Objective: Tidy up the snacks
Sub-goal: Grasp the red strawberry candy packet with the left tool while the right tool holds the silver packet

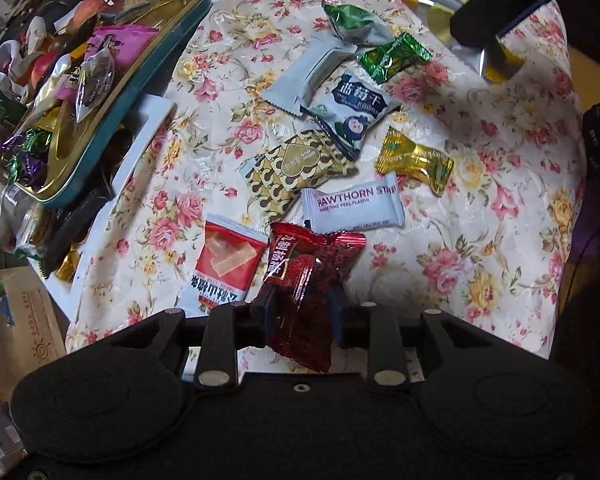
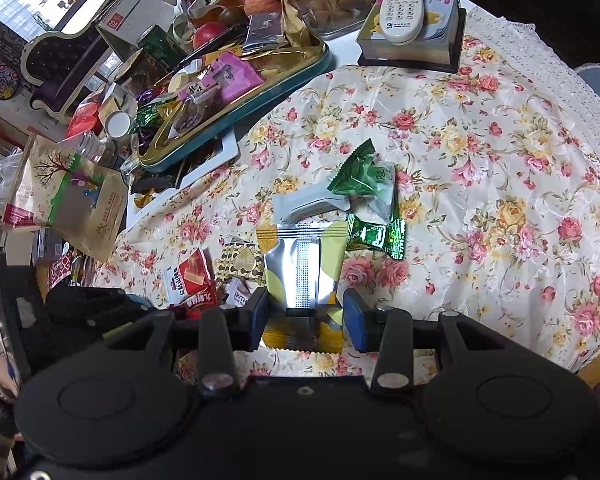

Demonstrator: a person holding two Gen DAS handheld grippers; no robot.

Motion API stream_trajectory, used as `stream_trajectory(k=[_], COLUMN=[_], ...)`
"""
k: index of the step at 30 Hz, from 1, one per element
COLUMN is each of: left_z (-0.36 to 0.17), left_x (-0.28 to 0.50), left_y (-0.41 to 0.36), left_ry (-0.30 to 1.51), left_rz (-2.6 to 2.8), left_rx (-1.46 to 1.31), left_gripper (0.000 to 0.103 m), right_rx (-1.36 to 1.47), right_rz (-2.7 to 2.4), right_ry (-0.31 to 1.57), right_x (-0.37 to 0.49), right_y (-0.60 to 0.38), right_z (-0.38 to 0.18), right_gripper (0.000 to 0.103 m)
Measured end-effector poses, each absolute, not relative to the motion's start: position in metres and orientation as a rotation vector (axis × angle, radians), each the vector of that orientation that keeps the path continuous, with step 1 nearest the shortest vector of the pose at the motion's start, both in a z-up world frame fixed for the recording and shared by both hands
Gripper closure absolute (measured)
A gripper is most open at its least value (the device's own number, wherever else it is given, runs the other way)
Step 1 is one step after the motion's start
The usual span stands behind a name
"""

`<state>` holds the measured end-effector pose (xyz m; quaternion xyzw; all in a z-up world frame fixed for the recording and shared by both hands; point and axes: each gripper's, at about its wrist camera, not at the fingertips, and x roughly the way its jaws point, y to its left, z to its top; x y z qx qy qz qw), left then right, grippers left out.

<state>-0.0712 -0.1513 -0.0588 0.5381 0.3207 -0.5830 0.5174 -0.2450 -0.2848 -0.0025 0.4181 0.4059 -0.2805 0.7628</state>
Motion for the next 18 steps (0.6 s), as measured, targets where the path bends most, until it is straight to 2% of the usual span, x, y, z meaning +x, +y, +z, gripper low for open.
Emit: stream_trajectory(k=[8, 16, 18], left_z=[-0.060, -0.083, -0.083], left_x=[-0.058, -0.068, -0.073], left_y=[-0.156, -0.160, -0.160], left_ry=[0.785, 0.851, 0.864], left_rz=[-1.389, -1.402, -1.399], left_rx=[1.257, 1.294, 1.248], left_gripper=[0.057, 0.043, 0.046], right_rx=[0.923, 0.932, 0.932], right_rz=[-0.597, -0.594, -0.598], right_ry=[0.900, 0.903, 0.904], right_x=[-0.240, -0.241, -0.241], right_y=[-0.283, -0.284, -0.284], right_z=[-0.005, -0.004, -0.004], right_gripper=[0.060, 0.060, 0.060])
